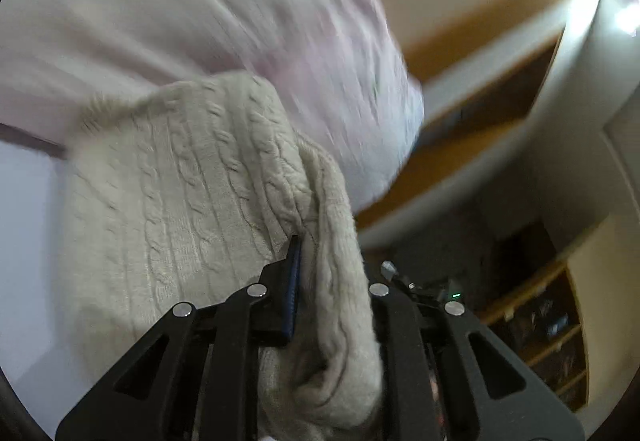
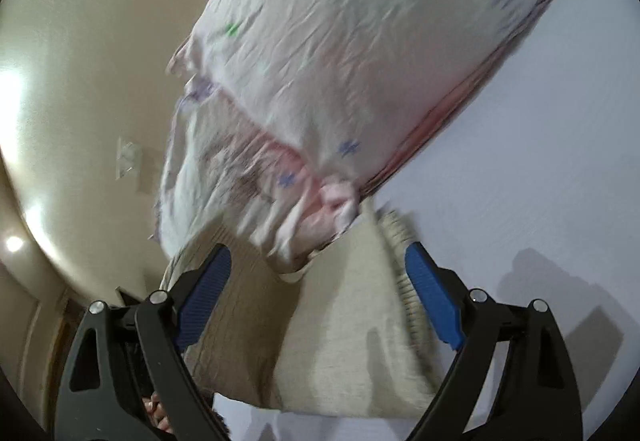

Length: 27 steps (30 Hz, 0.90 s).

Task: Fold small clothes

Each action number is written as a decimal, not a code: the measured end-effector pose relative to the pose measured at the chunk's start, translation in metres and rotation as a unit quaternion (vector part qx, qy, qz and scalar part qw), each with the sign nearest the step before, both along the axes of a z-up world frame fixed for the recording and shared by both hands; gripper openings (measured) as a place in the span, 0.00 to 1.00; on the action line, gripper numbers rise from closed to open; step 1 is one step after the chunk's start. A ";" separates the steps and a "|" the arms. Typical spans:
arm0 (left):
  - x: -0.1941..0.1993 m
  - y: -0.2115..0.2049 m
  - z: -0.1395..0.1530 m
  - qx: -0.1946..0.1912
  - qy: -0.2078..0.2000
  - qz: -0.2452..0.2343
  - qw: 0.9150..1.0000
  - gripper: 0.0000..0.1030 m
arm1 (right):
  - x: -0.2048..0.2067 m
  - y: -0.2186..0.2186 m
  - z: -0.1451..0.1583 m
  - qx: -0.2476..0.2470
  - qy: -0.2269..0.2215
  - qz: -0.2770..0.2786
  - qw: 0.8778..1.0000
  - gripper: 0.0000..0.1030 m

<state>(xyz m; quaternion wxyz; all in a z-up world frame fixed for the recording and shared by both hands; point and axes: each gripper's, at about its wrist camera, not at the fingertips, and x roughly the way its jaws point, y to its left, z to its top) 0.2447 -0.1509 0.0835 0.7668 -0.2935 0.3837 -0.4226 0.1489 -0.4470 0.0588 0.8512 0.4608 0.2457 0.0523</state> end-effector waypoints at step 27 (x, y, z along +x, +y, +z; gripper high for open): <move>-0.002 0.044 -0.071 0.203 0.025 0.065 0.977 0.83 | 0.068 0.032 -0.051 -0.114 0.203 0.153 0.960 0.68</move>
